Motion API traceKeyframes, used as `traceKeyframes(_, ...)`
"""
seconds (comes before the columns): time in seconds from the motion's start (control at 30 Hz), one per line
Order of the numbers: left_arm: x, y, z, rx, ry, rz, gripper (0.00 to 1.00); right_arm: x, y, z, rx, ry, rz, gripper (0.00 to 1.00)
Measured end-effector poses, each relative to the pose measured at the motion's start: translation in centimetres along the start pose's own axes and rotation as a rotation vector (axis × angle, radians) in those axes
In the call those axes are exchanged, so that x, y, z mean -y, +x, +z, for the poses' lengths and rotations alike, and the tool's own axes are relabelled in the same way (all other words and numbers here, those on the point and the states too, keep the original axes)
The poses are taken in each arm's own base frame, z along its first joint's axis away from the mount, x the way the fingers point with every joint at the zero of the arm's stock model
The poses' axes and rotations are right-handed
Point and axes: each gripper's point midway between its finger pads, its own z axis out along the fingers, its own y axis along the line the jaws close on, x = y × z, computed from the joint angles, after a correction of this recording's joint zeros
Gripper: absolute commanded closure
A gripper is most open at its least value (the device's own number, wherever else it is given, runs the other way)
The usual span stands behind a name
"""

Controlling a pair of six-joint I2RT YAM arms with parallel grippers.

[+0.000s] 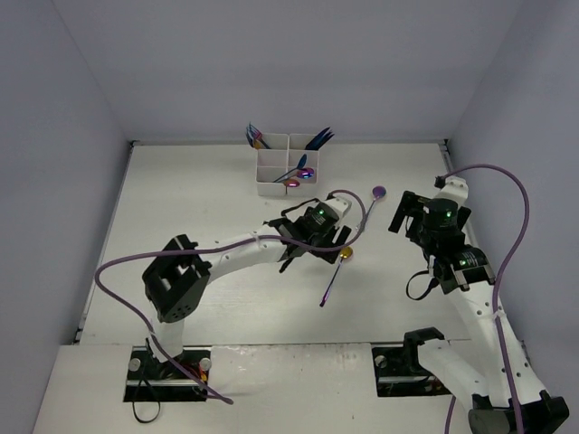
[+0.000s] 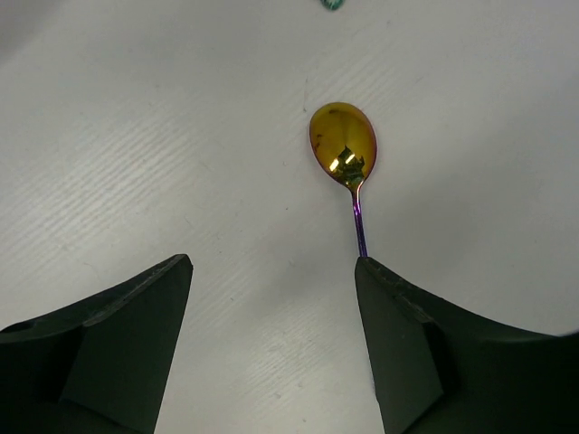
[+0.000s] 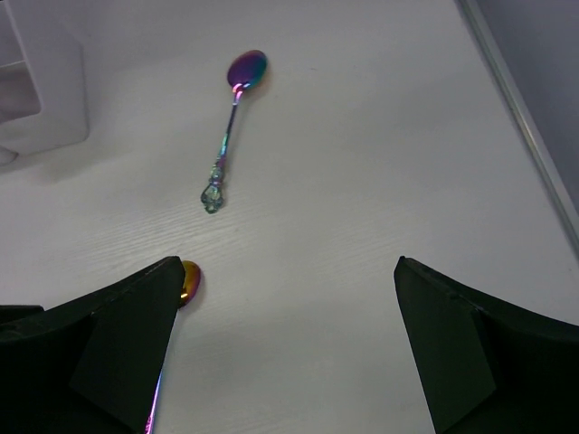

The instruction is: Sort the eating utensils into containers

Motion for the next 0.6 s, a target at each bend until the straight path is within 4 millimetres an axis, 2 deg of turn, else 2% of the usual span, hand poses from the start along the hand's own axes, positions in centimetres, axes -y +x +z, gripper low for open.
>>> traceKeyframes(0.2,2.7,2.1,2.5,-0.078,0.008,-0.022,0.34,2.5,0.4,-0.7,0.005,0.135,0.042,0.0)
traceKeyframes(0.3,4.3,3.0,3.3,-0.098,0.023,-0.018,0.42,3.1,0.4,-0.9,0.01,0.166,0.054,0.0)
traceKeyframes(0.4,5.5,4.0,4.2,-0.123,0.028,-0.018,0.45,3.4,0.5,-1.0,0.009,0.185,0.063,0.0)
traceKeyframes(0.47,5.8,4.7,5.0,-0.141,0.02,-0.018,0.47,3.5,0.6,-1.0,0.009,0.19,0.067,0.0)
traceKeyframes(0.6,4.9,5.9,6.4,-0.175,-0.035,-0.012,0.55,3.5,0.7,-1.0,0.006,0.193,0.073,0.0)
